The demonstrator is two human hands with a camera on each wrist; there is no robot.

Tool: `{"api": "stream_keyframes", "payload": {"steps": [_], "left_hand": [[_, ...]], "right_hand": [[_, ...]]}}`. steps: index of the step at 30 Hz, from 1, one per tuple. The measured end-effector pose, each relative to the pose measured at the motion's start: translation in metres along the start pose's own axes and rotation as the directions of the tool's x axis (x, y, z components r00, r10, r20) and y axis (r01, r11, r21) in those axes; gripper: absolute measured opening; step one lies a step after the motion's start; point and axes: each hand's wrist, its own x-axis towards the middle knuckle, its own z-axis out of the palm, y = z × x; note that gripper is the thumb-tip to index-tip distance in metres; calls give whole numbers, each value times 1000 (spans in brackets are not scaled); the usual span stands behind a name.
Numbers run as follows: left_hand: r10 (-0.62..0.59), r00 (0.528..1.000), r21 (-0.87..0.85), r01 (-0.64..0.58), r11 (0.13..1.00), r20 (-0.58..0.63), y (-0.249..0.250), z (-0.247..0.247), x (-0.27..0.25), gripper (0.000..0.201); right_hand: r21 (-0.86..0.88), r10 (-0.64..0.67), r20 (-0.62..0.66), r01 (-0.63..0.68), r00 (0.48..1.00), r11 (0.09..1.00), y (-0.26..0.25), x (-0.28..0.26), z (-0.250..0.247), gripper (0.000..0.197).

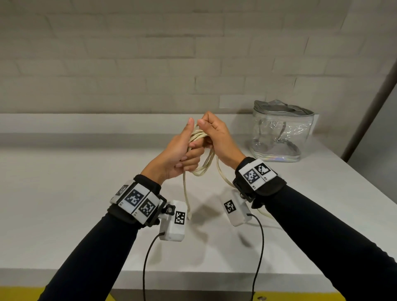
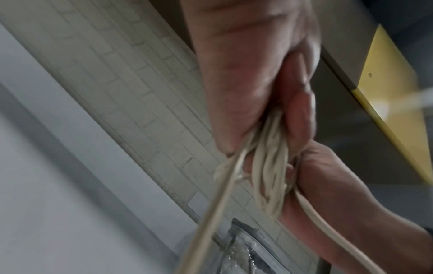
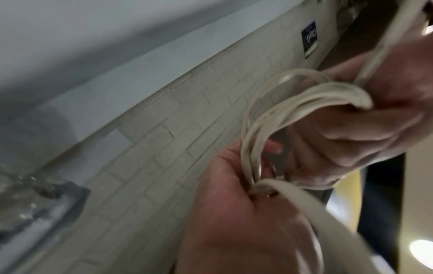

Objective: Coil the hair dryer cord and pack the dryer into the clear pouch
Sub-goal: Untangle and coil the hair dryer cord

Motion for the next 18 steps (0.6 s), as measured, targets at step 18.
{"api": "stream_keyframes", "payload": {"steps": [18], "left_hand": [[-106,974,-544,-20,839,-201,11,-26,30,55]], "right_hand": [[-852,399,186,-55,898,520,31,-63,-44,43]]}}
